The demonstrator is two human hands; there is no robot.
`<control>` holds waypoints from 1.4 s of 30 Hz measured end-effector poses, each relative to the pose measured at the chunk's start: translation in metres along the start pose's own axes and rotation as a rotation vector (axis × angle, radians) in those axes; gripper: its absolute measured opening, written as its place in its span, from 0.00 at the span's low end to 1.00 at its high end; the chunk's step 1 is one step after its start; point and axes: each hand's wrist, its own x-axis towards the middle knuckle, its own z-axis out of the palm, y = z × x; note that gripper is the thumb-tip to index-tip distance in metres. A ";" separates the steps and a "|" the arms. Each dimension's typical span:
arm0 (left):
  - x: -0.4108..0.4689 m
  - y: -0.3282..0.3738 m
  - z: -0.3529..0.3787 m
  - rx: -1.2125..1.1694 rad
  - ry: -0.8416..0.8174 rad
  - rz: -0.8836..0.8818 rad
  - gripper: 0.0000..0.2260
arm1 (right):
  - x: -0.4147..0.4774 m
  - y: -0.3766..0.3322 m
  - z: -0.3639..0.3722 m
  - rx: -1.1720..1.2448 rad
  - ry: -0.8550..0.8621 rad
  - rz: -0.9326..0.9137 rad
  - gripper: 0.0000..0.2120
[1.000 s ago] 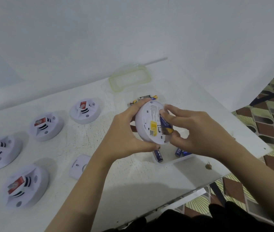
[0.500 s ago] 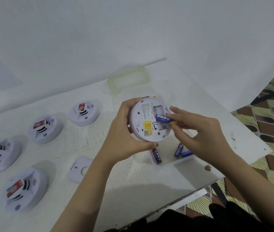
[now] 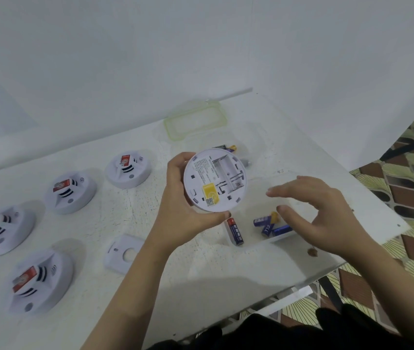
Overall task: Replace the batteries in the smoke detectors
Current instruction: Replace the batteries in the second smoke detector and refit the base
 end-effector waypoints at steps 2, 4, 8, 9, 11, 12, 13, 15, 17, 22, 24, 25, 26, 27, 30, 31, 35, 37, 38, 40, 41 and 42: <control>-0.001 0.000 0.001 -0.013 0.026 -0.007 0.41 | 0.000 0.004 0.002 0.062 0.066 0.032 0.13; -0.002 -0.002 0.001 -0.024 0.067 -0.010 0.41 | 0.001 0.005 0.004 0.144 0.136 0.066 0.12; -0.004 -0.008 -0.002 -0.035 0.148 -0.002 0.40 | 0.005 0.005 0.008 0.205 0.166 0.082 0.11; -0.004 -0.008 -0.003 -0.044 0.165 -0.003 0.41 | 0.006 0.005 0.009 0.206 0.161 0.077 0.11; -0.005 -0.010 -0.006 -0.062 0.203 -0.003 0.41 | 0.007 0.003 0.013 0.187 0.149 0.056 0.11; -0.006 -0.011 -0.008 -0.066 0.226 -0.003 0.41 | 0.008 0.002 0.016 0.174 0.140 0.043 0.11; -0.006 -0.012 -0.010 -0.070 0.248 -0.004 0.41 | 0.008 0.001 0.018 0.164 0.132 0.032 0.11; -0.006 -0.014 -0.015 -0.076 0.285 -0.009 0.41 | 0.008 -0.001 0.024 0.146 0.119 0.015 0.11; -0.005 -0.016 -0.020 -0.071 0.307 -0.009 0.41 | 0.010 -0.002 0.026 0.140 0.111 0.000 0.12; 0.003 -0.019 -0.032 -0.059 0.347 0.003 0.40 | 0.038 -0.005 0.017 0.262 0.164 0.031 0.11; 0.009 -0.019 -0.036 -0.061 0.365 0.009 0.40 | 0.062 -0.003 0.013 0.235 0.117 0.090 0.09; 0.013 -0.019 -0.036 -0.060 0.368 0.013 0.40 | 0.076 0.000 0.012 0.187 0.063 0.123 0.07; 0.017 -0.019 -0.037 -0.062 0.371 0.013 0.40 | 0.090 0.005 0.013 0.123 -0.009 0.148 0.07; 0.022 -0.020 -0.037 -0.067 0.375 0.012 0.40 | 0.103 0.010 0.015 0.055 -0.088 0.158 0.07; 0.037 -0.023 -0.035 -0.080 0.371 0.009 0.41 | 0.139 0.022 0.027 -0.142 -0.300 0.124 0.09; 0.041 -0.024 -0.034 -0.084 0.361 0.005 0.41 | 0.150 0.024 0.031 -0.192 -0.353 0.116 0.10; 0.055 -0.030 -0.029 -0.097 0.310 -0.014 0.43 | 0.181 0.025 0.042 -0.397 -0.540 0.125 0.12; 0.059 -0.033 -0.027 -0.090 0.291 -0.010 0.41 | 0.190 0.026 0.047 -0.487 -0.590 0.121 0.12; 0.060 -0.034 -0.026 -0.085 0.281 -0.007 0.41 | 0.192 0.026 0.049 -0.521 -0.599 0.116 0.12; 0.062 -0.036 -0.025 -0.069 0.267 -0.004 0.41 | 0.193 0.026 0.052 -0.553 -0.601 0.106 0.11; 0.062 -0.037 -0.025 -0.062 0.262 -0.005 0.41 | 0.192 0.027 0.051 -0.535 -0.593 0.108 0.10; 0.062 -0.038 -0.025 -0.056 0.258 -0.007 0.41 | 0.191 0.026 0.049 -0.484 -0.573 0.118 0.09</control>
